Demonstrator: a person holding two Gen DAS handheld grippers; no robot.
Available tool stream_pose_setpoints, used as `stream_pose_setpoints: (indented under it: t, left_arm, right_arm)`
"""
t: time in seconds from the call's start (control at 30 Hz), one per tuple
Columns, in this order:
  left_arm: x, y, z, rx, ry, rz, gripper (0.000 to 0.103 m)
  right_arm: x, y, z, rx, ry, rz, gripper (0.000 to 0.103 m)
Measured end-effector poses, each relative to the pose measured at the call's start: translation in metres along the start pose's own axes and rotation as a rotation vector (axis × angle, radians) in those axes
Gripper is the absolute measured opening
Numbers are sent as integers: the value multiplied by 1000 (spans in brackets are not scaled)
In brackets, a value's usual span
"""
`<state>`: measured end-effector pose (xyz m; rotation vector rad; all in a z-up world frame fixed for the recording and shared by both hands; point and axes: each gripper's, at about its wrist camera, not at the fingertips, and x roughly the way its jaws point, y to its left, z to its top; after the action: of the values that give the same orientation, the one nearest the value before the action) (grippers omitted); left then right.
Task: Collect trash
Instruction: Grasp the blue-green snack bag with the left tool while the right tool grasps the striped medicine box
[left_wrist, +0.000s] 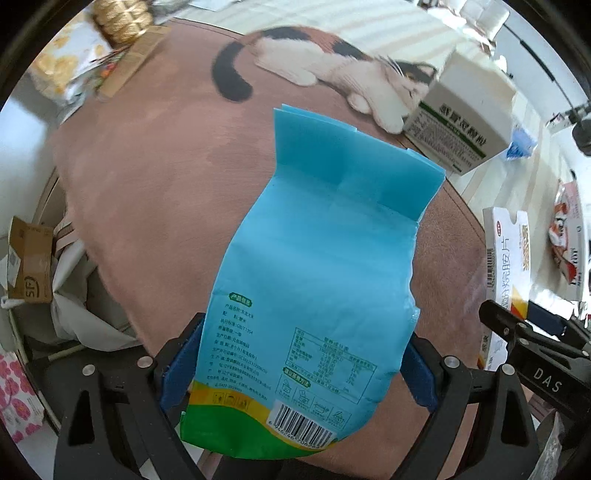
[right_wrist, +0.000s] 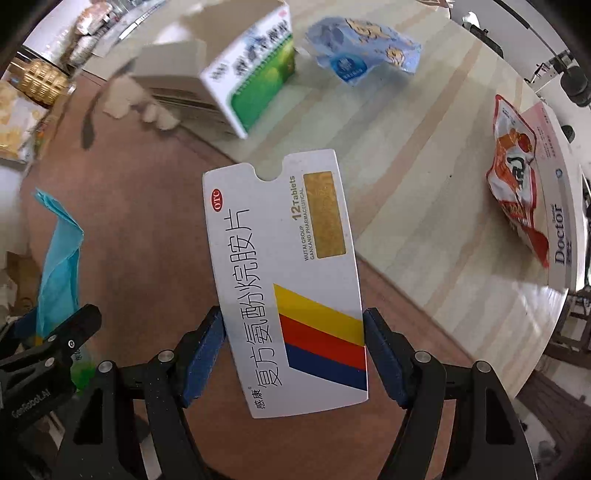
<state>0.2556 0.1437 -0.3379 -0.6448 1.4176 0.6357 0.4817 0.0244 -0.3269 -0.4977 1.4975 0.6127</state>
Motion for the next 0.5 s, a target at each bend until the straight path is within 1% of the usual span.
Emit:
stream_pose_setpoints:
  t: [0.13,0.17,0.2,0.23,0.27,0.37,0.4,0.43,0.5]
  left_arm:
    - [-24,28,-23,-33,-45,-27,94]
    - [-32,37,-30,-44,-60,-35,94]
    - [-39,43,-32,-49,-69,-40,94]
    - [-47,56,-42,-61,-87,-45,94]
    - [-53,63,-47,-68,-95,-48,94]
    - [-70,96,-72,-111,-122,-72,94]
    - [-74,112,-86,-132,-130,-83,94]
    - [-78,125,-96,-152,-135,-93,94]
    - [-78,146,-113,-187,-132,-111,94]
  right_arm:
    - [-22,19,-25,16,-33,53,77]
    - [-26,14,-32,14,-41,62,77]
    - [-26,19,-44,12,-48,70,77]
    - [-32,27,-54,5,-57,82,77]
    - [-35,21,-66,-2,-64,91,77]
    - [-44,52,-113,-31,-86,113,77]
    - [-48,65,-128,-40,-89,122,77]
    - [-52,85,-151,-51,-92,131,77]
    - [-55,115,-185,-77,-100,145,77]
